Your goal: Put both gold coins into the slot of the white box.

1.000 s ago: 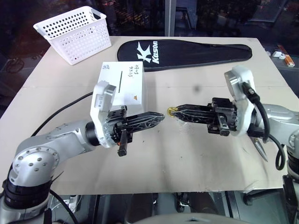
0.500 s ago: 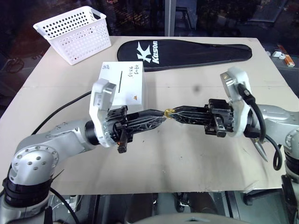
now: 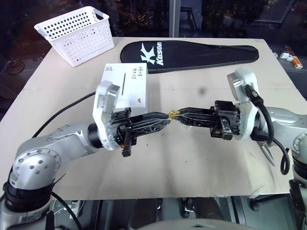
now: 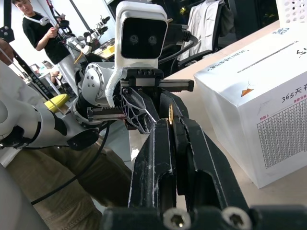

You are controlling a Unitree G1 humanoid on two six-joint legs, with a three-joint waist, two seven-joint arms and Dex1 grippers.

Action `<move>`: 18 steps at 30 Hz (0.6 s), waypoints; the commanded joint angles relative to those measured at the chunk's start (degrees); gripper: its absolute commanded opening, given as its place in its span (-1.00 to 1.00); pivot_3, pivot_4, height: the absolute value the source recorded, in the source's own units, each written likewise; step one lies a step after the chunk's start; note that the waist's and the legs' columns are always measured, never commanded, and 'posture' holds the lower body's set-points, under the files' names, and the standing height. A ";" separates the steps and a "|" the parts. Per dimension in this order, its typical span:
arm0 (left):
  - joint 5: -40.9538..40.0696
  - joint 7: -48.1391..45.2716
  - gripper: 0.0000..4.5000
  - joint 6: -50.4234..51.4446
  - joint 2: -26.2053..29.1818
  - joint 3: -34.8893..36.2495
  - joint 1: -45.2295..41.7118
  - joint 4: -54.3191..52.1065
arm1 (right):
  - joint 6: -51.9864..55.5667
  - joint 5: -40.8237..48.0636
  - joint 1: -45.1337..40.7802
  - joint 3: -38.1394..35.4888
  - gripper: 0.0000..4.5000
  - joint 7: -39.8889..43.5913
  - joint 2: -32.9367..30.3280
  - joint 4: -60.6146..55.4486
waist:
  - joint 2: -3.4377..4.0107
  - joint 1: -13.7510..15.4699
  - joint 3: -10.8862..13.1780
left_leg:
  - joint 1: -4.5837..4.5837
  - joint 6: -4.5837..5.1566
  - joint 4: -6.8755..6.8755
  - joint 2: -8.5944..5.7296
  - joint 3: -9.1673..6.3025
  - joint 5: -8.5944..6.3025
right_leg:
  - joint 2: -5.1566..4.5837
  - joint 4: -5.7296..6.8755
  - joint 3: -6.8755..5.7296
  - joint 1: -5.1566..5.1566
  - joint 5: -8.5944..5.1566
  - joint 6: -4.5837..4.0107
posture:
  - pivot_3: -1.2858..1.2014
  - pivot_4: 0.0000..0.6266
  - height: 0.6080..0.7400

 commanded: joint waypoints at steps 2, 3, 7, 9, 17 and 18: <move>-0.97 -0.98 -0.60 -0.21 0.03 0.83 -0.57 -0.84 | -1.44 1.59 -0.29 -0.49 -1.00 -0.18 0.19 -1.99 | 0.00 -0.01 0.00 | 0.00 0.00 0.00 0.00 0.00 0.00 | 0.00 0.00 0.00 0.00 0.00 0.00 | 0.03 -0.52 0.98; -1.02 -1.06 -0.60 -0.19 0.03 0.83 -0.58 -0.83 | -1.46 1.49 -0.25 -0.39 -1.00 -0.15 0.25 -2.04 | 0.00 0.00 0.00 | 0.00 0.00 0.00 0.00 0.00 0.00 | 0.00 0.00 0.00 0.00 0.00 0.00 | 0.03 -0.52 0.98; -1.49 -1.28 -0.60 -0.09 -0.03 0.93 -0.63 -0.26 | -1.43 1.22 -0.29 0.01 -1.00 0.24 0.57 -1.87 | 0.00 0.00 0.00 | 0.00 0.00 0.00 0.00 0.00 0.00 | 0.00 0.00 0.00 0.00 0.00 0.00 | 0.03 -0.52 0.98; -1.57 -1.31 -0.60 -0.12 -0.11 0.94 -0.69 -0.12 | -1.34 1.24 -0.28 -0.01 -1.00 0.33 0.61 -1.79 | 0.00 0.00 0.00 | 0.00 0.00 0.00 0.00 0.00 0.00 | 0.00 0.00 0.00 0.00 0.00 0.00 | 0.03 -0.52 0.98; -1.52 -1.36 -0.97 -0.34 -0.57 0.65 -0.74 -0.46 | -1.15 1.86 -0.36 0.35 -1.00 0.18 0.81 -1.77 | 0.00 0.00 0.00 | 0.00 0.00 0.00 0.00 0.00 0.00 | 0.00 0.00 0.00 0.00 0.00 0.00 | 0.03 -0.52 0.98; -1.46 -1.37 -0.97 -0.37 -0.65 0.59 -0.76 -0.47 | -1.11 1.96 -0.35 0.39 -1.00 0.15 0.82 -1.74 | 0.00 0.00 0.00 | 0.00 0.00 0.00 0.00 0.00 0.00 | 0.00 0.00 0.00 0.00 0.00 0.00 | 0.03 -0.52 0.98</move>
